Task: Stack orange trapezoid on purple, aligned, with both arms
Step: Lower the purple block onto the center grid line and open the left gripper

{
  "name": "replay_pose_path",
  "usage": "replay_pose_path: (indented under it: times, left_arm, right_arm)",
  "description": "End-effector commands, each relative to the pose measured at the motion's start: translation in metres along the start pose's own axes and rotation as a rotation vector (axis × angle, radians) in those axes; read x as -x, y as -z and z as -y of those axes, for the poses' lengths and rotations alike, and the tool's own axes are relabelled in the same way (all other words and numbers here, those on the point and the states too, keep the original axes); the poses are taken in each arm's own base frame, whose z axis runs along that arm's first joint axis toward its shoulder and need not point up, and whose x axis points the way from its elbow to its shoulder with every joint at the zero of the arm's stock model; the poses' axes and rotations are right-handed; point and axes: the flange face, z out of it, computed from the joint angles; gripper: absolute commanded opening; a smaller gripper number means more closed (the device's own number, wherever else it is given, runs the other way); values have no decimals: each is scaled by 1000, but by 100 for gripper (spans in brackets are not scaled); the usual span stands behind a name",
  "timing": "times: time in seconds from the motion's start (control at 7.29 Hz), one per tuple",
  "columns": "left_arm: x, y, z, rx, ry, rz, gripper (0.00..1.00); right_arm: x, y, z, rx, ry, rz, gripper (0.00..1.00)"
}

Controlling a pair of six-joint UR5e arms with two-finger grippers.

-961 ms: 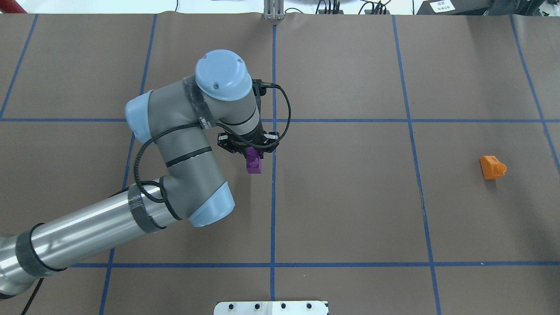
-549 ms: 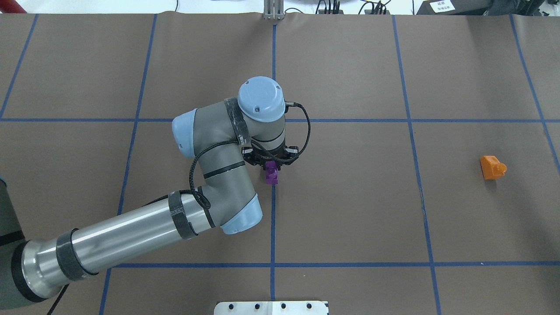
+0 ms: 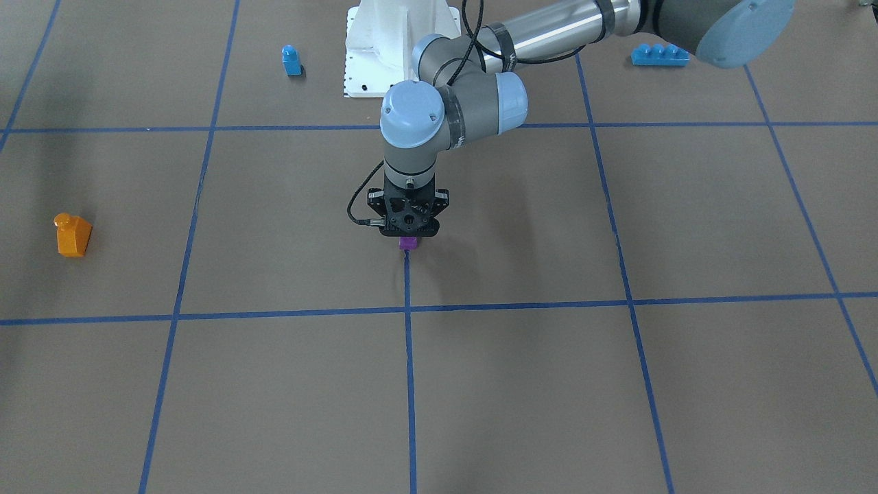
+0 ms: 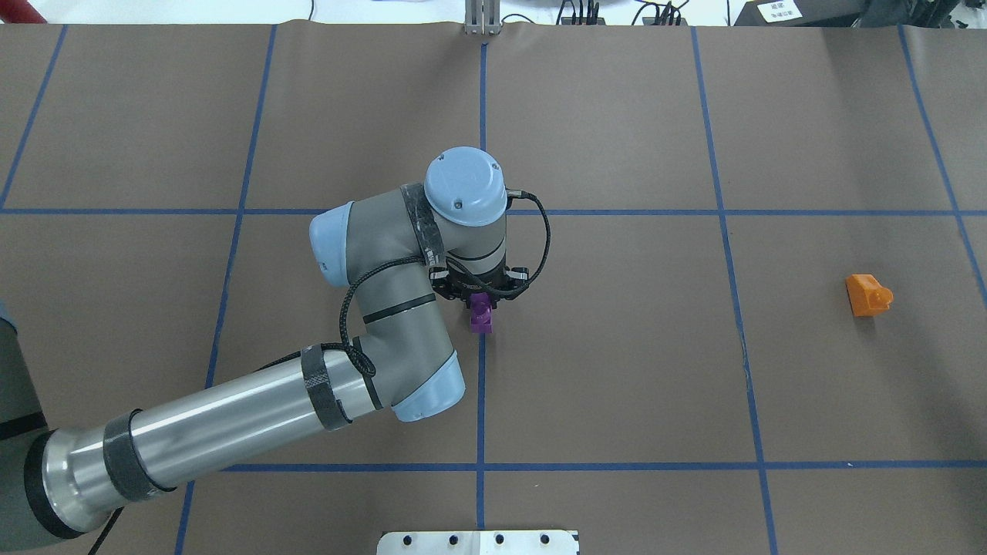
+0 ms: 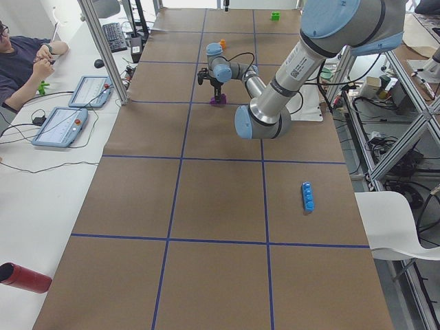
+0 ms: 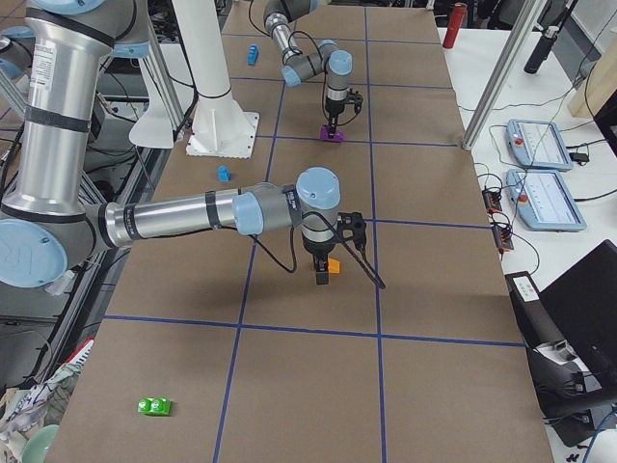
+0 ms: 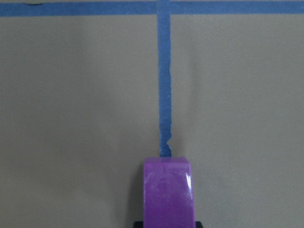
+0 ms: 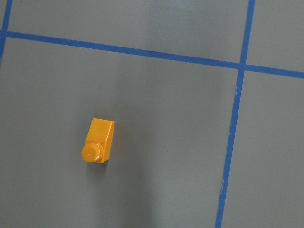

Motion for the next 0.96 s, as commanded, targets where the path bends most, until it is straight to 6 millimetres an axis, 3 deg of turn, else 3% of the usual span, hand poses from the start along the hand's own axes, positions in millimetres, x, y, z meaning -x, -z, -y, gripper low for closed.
replay_pose_path:
  times: [0.0, 0.55, 0.82]
  left_arm:
    - [-2, -3, -4, 5, -3, 0, 3]
    - [-3, -4, -7, 8, -2, 0, 31]
    - [-2, -6, -8, 11, 1, 4, 57]
  right_arm:
    - [0, 0, 0, 1, 0, 0, 100]
    - [0, 0, 0, 0, 0, -2, 100]
    - [0, 0, 0, 0, 0, -2, 100]
